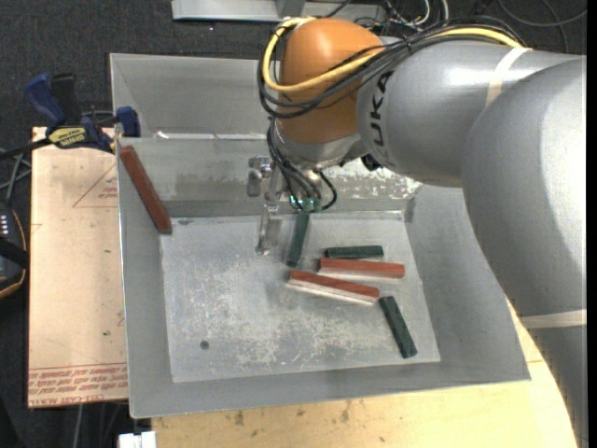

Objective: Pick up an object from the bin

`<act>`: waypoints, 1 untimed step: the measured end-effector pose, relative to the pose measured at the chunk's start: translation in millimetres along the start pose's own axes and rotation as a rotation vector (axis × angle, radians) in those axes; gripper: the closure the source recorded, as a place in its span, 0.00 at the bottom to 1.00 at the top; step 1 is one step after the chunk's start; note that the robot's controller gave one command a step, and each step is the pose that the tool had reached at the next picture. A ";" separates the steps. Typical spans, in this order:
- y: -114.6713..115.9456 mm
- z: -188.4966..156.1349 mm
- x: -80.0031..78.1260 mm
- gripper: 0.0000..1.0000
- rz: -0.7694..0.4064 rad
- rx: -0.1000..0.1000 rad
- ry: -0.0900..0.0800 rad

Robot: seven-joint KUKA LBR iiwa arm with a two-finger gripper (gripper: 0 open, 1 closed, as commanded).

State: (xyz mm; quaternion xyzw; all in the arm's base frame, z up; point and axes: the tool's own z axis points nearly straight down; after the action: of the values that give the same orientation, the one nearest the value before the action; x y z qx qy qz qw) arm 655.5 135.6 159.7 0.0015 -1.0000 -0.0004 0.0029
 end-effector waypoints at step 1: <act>-0.4 -4.9 -1.9 0.00 0.002 -0.001 -0.008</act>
Offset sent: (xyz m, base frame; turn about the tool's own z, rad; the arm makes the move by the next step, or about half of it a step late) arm -0.0682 -0.0642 -0.0278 -0.1487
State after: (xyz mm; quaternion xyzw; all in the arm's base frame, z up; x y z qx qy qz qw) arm 657.5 135.2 164.6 0.0006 -1.0000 -0.0008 -0.0008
